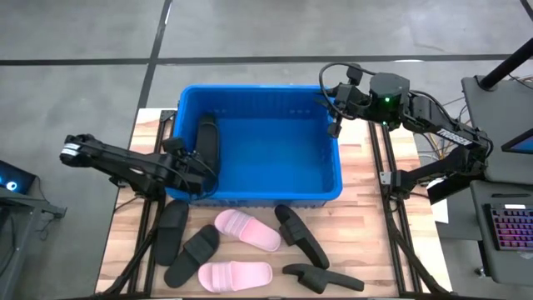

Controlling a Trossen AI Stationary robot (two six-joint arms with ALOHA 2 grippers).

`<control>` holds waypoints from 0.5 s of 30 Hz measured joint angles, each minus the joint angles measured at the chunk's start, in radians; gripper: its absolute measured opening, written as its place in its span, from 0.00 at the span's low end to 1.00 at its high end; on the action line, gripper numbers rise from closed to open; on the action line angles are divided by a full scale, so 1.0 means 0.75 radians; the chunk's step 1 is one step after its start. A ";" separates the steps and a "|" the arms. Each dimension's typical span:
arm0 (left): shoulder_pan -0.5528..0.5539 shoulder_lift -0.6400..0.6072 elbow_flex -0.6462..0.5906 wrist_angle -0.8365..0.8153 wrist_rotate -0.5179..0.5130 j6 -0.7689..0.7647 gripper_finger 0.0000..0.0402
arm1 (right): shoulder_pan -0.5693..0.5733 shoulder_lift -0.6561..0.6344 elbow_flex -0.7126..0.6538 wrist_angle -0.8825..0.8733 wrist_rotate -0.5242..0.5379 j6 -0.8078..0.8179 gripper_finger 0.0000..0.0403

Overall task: Pick and place slides into bin
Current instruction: Put the black slide into the blue container

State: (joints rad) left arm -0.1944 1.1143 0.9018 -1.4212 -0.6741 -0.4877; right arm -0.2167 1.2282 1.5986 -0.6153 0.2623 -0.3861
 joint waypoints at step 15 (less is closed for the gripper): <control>0.002 -0.004 0.243 0.000 0.025 0.041 0.53 | 0.000 0.000 0.000 0.002 0.000 -0.013 0.15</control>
State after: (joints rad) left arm -0.1928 1.1110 1.0838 -1.4212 -0.6550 -0.4567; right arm -0.2166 1.2282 1.5986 -0.6136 0.2623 -0.3958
